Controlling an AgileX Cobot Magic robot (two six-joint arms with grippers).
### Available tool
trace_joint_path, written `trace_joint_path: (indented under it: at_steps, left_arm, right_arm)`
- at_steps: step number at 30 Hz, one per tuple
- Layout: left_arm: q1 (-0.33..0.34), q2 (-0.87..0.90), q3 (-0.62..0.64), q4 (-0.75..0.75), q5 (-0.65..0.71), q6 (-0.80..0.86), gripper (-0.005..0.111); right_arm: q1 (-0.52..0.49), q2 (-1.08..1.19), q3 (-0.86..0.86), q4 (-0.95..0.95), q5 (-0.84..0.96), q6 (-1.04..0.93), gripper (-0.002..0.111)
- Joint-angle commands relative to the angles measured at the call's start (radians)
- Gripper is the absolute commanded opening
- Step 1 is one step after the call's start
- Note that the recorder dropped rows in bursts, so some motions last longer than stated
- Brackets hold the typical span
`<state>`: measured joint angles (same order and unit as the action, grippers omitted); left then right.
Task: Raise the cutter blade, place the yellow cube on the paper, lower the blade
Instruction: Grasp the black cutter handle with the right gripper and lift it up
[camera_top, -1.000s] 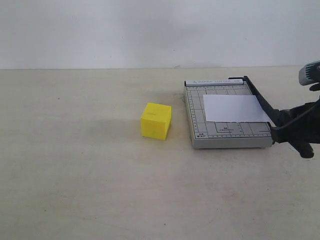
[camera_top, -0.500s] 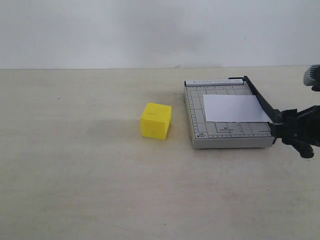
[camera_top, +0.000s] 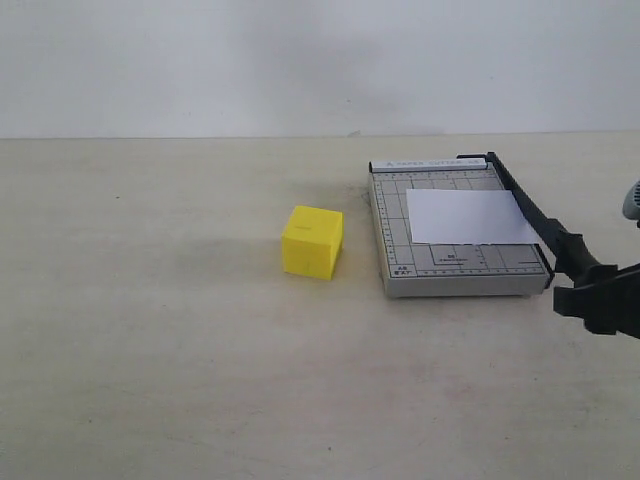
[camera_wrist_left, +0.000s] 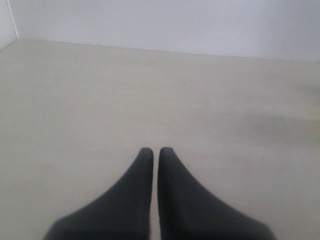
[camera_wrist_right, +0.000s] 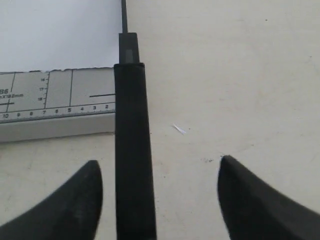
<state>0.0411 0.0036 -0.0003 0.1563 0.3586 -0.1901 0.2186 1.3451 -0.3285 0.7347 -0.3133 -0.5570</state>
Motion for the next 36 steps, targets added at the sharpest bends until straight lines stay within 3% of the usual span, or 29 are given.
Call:
trace_joint_path:
  at_steps: [1,5,26,36]
  left_arm:
    - [-0.004,-0.004,0.000,-0.003,-0.002,0.005,0.004]
    - [-0.004,-0.004,0.000,-0.003,-0.002,0.005,0.004]
    - [-0.004,-0.004,0.000,-0.003,-0.002,0.005,0.004]
    - [-0.004,-0.004,0.000,-0.003,-0.002,0.005,0.004]
  right_arm:
    - [0.000,0.003,0.004,-0.008,0.026,-0.011,0.032]
    - [0.000,0.003,0.004,-0.008,0.054,-0.028,-0.001]
    - [0.000,-0.012,-0.073,-0.031,0.030,-0.078,0.000]
    - [0.000,-0.196,-0.085,-0.069,-0.076,-0.103,0.000]
